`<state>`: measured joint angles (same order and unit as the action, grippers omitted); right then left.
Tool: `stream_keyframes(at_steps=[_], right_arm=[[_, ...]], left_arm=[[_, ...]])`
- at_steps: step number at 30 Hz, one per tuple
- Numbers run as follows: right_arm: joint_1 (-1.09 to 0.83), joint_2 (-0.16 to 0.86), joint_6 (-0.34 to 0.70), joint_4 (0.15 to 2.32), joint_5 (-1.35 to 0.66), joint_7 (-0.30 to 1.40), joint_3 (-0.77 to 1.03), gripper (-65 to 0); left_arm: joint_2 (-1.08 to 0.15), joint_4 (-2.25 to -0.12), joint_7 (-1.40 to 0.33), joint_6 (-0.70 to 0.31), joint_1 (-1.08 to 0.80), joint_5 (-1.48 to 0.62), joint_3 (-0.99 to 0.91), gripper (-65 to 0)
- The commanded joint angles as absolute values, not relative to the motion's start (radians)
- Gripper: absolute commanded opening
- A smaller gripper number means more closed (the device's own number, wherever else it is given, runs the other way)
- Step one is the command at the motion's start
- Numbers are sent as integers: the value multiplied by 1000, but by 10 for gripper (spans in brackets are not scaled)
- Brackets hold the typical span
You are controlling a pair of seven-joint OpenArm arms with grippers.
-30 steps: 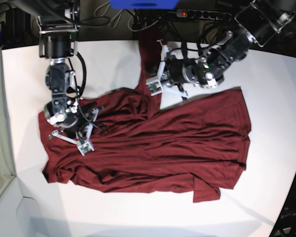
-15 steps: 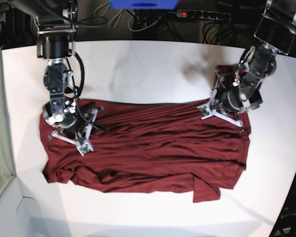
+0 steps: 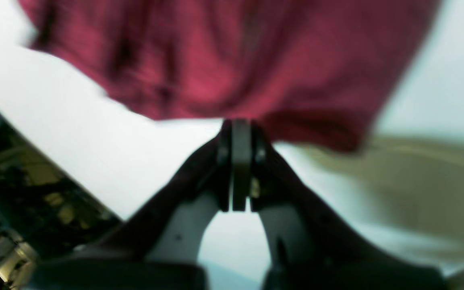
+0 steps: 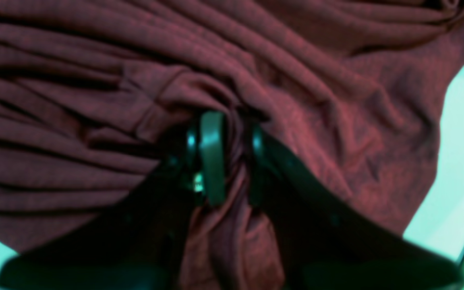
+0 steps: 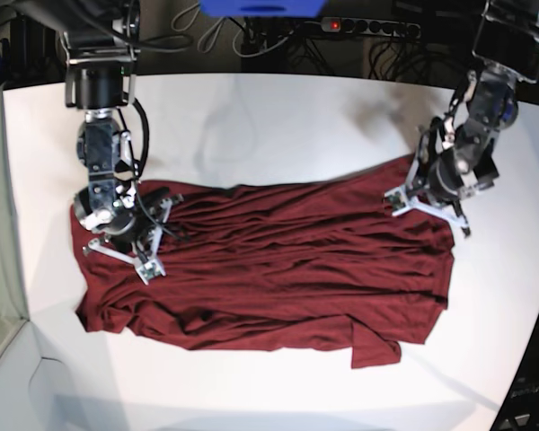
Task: Layout the t-shirt on the table in an organized manner, then fold the t-shirt properly
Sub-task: 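Lift the shirt flap with the left gripper and lay it over the body, then hold the shirt edge with both grippers and pull it away from the hem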
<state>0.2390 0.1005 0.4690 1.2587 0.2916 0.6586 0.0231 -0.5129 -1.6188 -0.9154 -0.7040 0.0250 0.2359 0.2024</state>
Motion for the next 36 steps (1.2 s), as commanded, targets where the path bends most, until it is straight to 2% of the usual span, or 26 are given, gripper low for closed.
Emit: stream_keyframes(at_steps=[1,7,15,22,27,36], right_arm=[[239,104,458,1282,291,647,21,-570],[150,101,458,1394,291,642,18,-572],[48,101,458,1560,291,641,24,-572],[-7,105,458,1678,291,645,24,-570],[-5,116,458,1607,291,638,30,-572],[-7,120,458,1534,289,636,67,-573]], left_arm=[[-524,-1650,-908,-698,36,243,193,-649],[-522,-1664,-897,-698,-24,237,191,-649],[-504,-1616,-894,-698,-22,236,188,-649],[-472,-1679,-895,-698,-8,234,128,-649],[-395,-1669,-888,-698,31,234,-28,-649],[-292,-1419,-792,-698,116,246,-53,-649]])
